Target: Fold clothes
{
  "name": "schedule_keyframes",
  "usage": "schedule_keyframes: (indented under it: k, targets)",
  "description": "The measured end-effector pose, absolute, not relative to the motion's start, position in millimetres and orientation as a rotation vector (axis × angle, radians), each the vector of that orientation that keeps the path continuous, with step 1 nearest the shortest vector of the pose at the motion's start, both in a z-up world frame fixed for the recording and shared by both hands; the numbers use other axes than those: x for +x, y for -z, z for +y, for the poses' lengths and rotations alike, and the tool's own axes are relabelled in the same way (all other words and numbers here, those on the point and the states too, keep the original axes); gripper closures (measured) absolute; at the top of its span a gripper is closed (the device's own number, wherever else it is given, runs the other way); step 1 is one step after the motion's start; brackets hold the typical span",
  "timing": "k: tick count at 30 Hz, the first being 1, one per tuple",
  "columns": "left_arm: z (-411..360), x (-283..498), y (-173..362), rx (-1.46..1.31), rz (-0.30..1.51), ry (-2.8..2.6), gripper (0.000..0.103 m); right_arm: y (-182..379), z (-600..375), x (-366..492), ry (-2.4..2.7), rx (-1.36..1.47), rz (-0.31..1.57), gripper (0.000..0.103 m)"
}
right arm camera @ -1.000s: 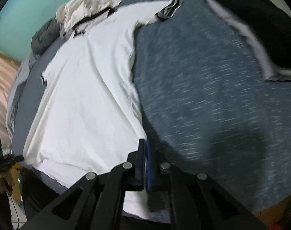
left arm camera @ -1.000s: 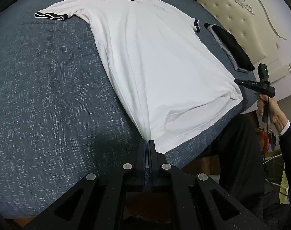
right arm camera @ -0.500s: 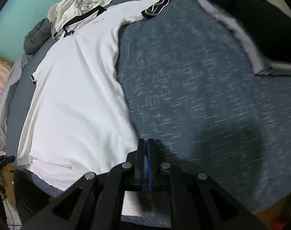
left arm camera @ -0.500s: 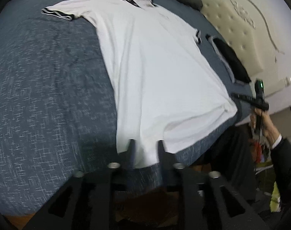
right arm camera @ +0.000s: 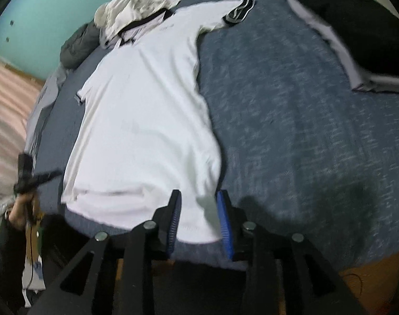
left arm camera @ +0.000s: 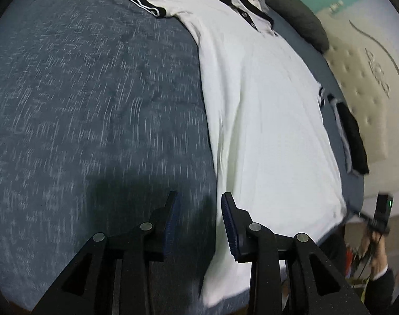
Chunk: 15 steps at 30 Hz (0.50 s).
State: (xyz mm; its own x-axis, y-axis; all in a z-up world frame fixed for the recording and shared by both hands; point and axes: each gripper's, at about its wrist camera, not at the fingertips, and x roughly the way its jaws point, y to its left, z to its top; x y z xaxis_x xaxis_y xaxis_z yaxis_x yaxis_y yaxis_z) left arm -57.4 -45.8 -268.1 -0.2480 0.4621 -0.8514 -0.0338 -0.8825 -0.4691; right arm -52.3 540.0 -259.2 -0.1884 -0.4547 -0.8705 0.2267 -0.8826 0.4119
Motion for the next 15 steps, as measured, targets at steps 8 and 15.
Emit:
schedule_keyframes:
  k: [8,15]
  targets:
    - [-28.0,-86.2,288.0,-1.681,-0.543,-2.193,0.073,260.8,540.4,-48.8,2.106,1.661,-0.281,0.073]
    - [-27.0,-86.2,288.0,-1.651,-0.528,-2.201,0.101,260.6,539.5,-51.4,2.12,1.663,-0.286,0.073]
